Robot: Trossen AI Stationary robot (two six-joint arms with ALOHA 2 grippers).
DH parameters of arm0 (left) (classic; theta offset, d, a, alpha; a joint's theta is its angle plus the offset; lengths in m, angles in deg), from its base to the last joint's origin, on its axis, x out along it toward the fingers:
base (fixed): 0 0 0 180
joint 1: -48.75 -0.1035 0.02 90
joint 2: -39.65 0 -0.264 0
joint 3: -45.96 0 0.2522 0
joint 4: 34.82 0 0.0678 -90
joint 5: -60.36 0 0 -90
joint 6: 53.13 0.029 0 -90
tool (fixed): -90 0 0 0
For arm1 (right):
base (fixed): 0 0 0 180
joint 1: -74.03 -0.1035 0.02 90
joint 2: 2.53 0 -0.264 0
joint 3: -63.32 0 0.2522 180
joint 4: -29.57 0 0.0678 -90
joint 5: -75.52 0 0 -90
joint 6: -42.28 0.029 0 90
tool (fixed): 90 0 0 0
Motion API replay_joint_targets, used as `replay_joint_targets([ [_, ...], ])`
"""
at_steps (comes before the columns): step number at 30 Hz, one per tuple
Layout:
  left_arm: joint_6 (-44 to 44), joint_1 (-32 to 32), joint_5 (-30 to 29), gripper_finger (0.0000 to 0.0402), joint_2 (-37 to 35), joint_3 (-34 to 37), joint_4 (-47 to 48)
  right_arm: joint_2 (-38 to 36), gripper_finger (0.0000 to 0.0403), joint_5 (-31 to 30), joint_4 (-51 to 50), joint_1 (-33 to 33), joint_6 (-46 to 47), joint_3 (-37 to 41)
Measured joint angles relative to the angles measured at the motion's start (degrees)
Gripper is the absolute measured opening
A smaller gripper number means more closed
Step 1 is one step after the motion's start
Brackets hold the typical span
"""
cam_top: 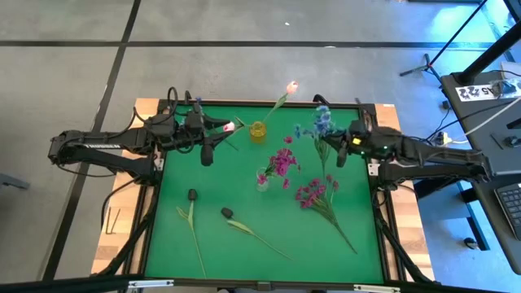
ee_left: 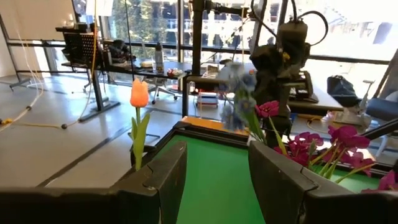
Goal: Sort flowers into vase by color
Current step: Put the right blue flowers into the yellow vase
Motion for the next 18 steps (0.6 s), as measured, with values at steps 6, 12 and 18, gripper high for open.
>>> replay_joint_targets([
  [6,-2.07,0.02,3.68,0.0166,0.0,0.0,-2.3,-1.54,0.0005,-0.07,10.54,0.0,-5.95,-0.02],
  [12,-2.27,0.0,7.34,0.0168,0.01,0.0,-6.38,-0.57,0.0006,0.0,24.76,0.0,-12.34,-0.05],
  [18,-2.27,-0.07,7.7,0.0187,2.69,-0.09,-9.84,3.32,0.0007,0.39,36.64,0.0,-16.96,-0.04],
])
